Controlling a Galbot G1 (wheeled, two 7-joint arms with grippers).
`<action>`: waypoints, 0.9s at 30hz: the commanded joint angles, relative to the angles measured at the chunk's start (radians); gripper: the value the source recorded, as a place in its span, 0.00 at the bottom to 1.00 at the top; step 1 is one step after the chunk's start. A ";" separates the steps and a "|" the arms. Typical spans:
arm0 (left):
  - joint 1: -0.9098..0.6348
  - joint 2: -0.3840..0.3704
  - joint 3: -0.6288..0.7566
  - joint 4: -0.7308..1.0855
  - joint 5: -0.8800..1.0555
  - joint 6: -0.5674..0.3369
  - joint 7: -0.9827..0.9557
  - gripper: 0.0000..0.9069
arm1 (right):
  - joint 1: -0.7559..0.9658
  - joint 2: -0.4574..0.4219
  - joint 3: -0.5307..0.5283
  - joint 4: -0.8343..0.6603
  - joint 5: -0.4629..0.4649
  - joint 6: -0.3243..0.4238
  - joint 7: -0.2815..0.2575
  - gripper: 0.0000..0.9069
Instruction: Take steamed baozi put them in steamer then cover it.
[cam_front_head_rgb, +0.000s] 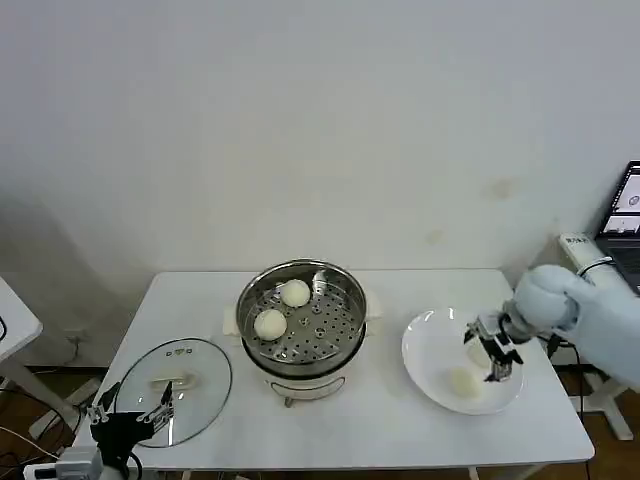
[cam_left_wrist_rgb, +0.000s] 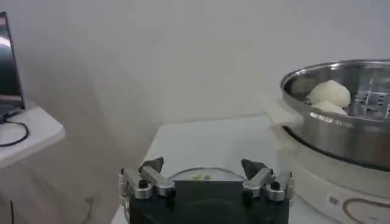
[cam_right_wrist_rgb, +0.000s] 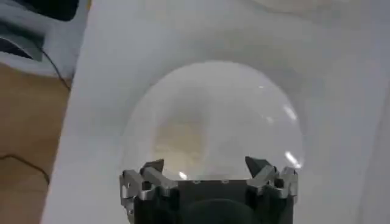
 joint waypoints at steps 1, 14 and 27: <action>0.002 0.000 0.000 0.000 0.001 -0.001 0.001 1.00 | -0.144 0.002 0.072 -0.052 -0.051 -0.005 0.003 1.00; -0.007 0.000 0.003 0.009 0.000 -0.013 0.014 1.00 | -0.183 0.101 0.112 -0.152 -0.058 -0.008 0.034 1.00; -0.005 0.001 -0.011 0.010 0.000 -0.011 0.013 1.00 | -0.196 0.127 0.111 -0.161 -0.060 -0.037 0.044 0.86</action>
